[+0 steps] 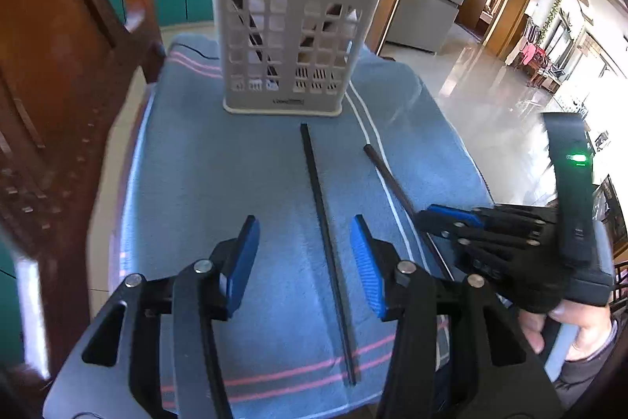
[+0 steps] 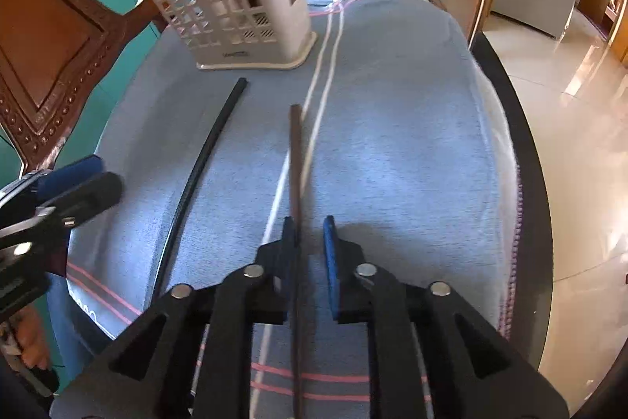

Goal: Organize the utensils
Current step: 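Move the left tool to a black chopstick while the right tool moves to a dark brown one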

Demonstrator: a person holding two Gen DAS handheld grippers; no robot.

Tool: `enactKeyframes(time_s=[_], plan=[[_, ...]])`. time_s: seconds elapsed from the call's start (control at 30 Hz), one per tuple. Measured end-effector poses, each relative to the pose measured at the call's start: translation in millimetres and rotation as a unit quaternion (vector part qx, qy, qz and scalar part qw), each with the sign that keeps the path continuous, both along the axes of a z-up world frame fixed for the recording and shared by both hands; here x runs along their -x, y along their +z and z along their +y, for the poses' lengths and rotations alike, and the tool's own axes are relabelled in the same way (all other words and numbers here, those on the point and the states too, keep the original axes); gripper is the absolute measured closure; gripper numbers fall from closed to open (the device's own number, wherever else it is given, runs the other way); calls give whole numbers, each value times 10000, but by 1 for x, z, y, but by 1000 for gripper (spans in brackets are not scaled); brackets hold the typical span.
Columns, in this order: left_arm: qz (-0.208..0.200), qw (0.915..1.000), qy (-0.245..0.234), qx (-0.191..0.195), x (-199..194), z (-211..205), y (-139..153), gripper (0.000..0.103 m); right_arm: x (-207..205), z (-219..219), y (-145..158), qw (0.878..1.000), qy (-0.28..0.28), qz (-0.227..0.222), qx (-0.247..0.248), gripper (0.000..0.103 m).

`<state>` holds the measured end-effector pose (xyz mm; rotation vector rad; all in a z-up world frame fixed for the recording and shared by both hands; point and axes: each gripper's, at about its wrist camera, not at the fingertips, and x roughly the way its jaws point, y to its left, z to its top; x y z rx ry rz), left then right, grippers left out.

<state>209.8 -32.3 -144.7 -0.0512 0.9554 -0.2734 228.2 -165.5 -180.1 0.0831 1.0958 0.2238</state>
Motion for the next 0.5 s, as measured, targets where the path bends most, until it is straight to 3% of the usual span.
enactKeyframes(time_s=[0.13, 0.5], plan=[[195, 9998, -36, -43, -18, -12, -15, 52, -4, -6, 3, 10000, -79, -29, -29, 74], [428, 9960, -78, -783, -75, -49, -49, 52, -8, 5, -6, 9995, 200, 22, 248, 68]])
